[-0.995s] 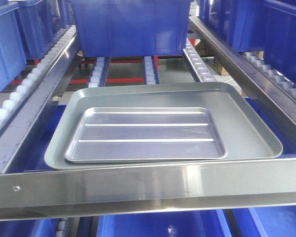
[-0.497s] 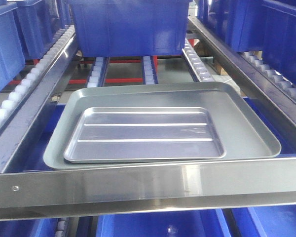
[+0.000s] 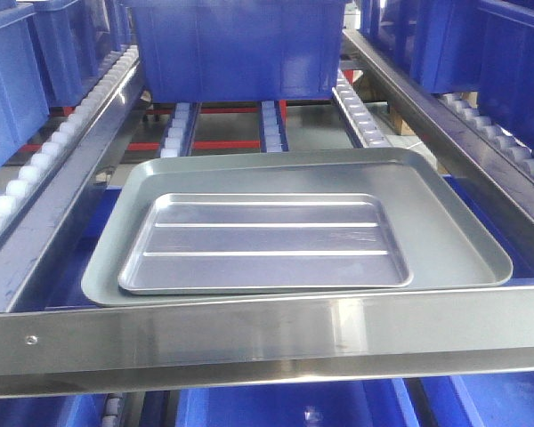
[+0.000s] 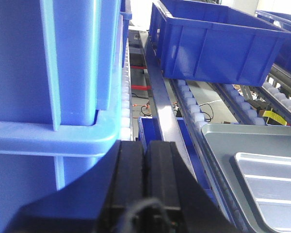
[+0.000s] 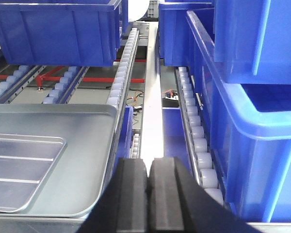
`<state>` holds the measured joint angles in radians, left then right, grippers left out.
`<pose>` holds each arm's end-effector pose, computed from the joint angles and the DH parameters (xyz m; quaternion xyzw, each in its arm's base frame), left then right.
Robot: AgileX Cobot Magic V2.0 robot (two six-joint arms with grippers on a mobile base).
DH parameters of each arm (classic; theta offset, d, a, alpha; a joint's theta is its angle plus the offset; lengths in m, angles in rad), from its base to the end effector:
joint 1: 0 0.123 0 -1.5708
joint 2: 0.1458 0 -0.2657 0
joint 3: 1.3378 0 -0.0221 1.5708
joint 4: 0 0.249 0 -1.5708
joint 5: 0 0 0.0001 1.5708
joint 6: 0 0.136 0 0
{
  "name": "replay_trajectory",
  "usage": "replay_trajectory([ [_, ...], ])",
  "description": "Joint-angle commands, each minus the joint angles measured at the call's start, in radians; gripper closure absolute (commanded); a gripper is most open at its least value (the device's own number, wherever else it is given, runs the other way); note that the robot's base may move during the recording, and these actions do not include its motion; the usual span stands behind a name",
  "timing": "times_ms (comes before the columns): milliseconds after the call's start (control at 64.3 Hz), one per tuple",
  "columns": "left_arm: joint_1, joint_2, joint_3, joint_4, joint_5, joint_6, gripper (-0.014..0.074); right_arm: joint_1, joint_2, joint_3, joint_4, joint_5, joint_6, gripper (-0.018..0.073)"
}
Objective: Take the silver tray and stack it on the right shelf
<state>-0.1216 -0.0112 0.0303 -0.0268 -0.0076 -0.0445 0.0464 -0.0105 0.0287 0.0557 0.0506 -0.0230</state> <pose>0.1184 -0.0144 0.2078 0.0170 0.6796 -0.0706 0.7300 0.1194 0.0059 0.2005 -0.0058 0.7005 0.0292 0.7130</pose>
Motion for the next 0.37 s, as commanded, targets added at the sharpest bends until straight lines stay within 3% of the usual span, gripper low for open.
replay_trajectory([
  [0,0.002,-0.014,0.018,-0.007,-0.078,0.004,0.0697,-0.009,-0.016,-0.019,-0.006,-0.095,0.0,0.0503],
  [357,0.002,-0.014,0.018,-0.007,-0.078,0.004,0.0697,-0.009,-0.016,-0.019,-0.006,-0.094,0.0,0.0503],
])
